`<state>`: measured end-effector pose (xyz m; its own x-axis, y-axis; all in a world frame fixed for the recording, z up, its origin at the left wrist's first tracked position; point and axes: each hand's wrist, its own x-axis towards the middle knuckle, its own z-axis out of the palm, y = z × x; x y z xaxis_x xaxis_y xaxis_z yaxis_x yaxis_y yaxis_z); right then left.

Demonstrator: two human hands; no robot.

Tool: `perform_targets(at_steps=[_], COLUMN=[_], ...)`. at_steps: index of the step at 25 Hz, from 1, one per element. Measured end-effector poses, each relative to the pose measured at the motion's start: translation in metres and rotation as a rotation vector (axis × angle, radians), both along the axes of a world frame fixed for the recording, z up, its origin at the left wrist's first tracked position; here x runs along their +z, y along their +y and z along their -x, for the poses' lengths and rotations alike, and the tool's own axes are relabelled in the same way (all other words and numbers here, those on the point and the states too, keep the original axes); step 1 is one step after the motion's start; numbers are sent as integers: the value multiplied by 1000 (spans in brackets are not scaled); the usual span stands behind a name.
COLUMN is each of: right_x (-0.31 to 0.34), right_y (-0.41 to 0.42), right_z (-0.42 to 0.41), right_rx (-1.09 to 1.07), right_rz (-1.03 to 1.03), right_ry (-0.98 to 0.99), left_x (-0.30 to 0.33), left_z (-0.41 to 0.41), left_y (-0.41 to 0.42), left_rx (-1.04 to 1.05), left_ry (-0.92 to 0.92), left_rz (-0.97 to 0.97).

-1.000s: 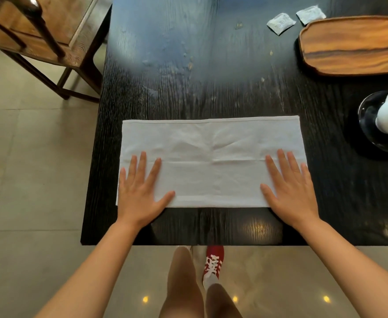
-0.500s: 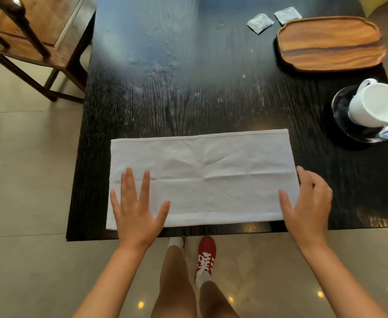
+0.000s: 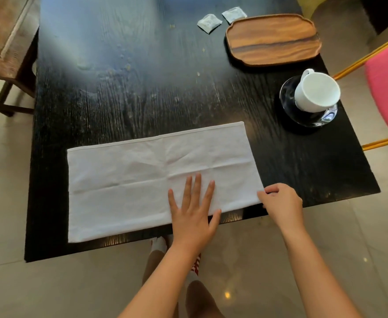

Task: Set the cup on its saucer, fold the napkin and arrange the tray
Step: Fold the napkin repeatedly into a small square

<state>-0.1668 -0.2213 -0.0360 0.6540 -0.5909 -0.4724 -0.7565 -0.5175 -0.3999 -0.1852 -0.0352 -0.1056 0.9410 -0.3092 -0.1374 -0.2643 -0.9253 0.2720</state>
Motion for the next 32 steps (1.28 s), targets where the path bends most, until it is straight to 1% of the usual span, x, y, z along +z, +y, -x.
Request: perform_targets(at_steps=[2,4,6,7,9,11,12,13,14,15,16,18,19,21,27,32], right_x=[-2,2,10,15,28,42,48,53,57,59,60,63,63,63,67,56], right_y=[-3,-4,0,6,20,37,47,58,69,81,93,115,126,147,210,262], right_z=[1,2,3,3,2,-1,-4,-7,-10,-13,-16,-22,-26,-31,-32,-26], right_rx=[-31,-115,-173,-177,-153,-72,-26,18,61,99,129,169,187,225,420,586], right_rz=[-93,-245,-343,-370,-397,-404,-414,-421,-423,-420,-419,-431,-437,-438,-467,-470], right_ry=[-13,-59,-169,-233,-340,-388,-403,-413,-417,-417,-415,-409,-408,-396,-385,-336], left_x=[1,2,7,11,31,58,72,84,96,104,109,114,114,115,115,103], left_z=[0,-1,-2,-4,-11,-32,-50,-71,-93,-112,-128,-147,-154,-161,-151,-124], left_y=[0,-1,1,1,3,5,6,7,7,9,12,22,33,60,142,211], left_rx=[-6,-15,-8,21,162,393,501,581,628,630,597,547,543,555,666,724], left_ry=[8,27,42,65,159,208,282,403,522,605,631,547,491,439,484,435], left_rz=[5,-4,27,97,383,702,832,941,997,984,932,841,824,839,947,915])
